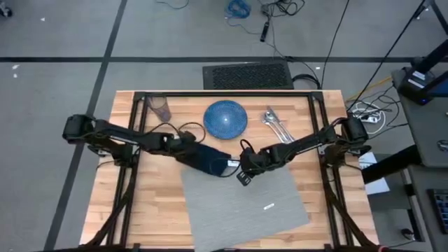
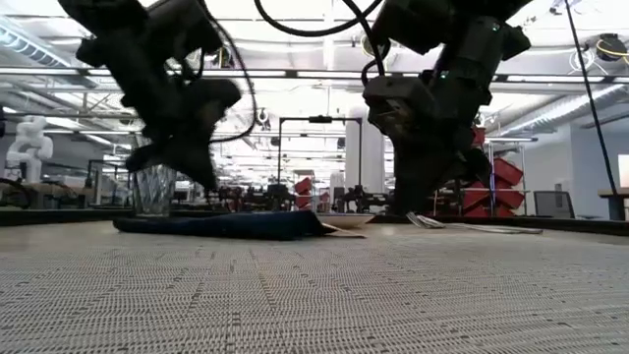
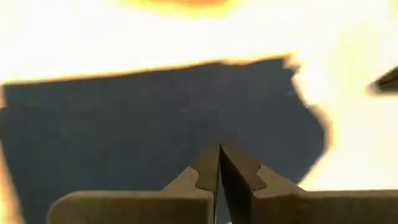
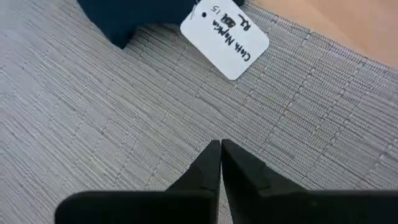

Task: Set table place
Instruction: Fold the blue table napkin

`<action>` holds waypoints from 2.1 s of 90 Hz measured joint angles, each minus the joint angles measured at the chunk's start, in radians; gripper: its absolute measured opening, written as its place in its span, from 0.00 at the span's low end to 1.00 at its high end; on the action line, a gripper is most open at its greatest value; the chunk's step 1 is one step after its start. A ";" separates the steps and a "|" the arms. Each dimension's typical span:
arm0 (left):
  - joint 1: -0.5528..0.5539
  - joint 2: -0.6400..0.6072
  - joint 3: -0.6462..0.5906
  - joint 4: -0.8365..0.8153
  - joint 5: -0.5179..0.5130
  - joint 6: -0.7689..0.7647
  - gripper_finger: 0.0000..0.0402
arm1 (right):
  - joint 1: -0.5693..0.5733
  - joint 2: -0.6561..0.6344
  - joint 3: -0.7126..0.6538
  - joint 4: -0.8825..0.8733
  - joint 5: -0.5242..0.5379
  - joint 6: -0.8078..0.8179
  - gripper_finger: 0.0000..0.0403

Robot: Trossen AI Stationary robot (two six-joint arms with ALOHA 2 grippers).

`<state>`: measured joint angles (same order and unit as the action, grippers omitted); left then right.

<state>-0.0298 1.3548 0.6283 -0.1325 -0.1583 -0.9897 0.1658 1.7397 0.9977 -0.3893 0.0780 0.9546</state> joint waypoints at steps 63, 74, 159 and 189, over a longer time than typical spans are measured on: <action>-0.070 0.136 0.008 -0.231 0.395 0.037 0.00 | 0.008 0.004 -0.085 0.041 -0.051 0.033 0.00; -0.094 0.092 0.005 -0.370 0.453 0.053 0.00 | 0.008 0.004 -0.085 0.037 -0.053 0.049 0.00; -0.320 -0.290 0.051 -0.590 -0.059 -0.333 0.00 | 0.008 0.006 -0.088 0.069 -0.060 0.051 0.00; -0.382 -0.166 0.051 -0.578 0.026 -0.348 0.00 | 0.009 -0.012 -0.087 0.119 -0.065 0.040 0.00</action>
<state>-0.4122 1.1888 0.6788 -0.7104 -0.1322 -1.3378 0.1749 1.7281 0.9107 -0.2705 0.0131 0.9949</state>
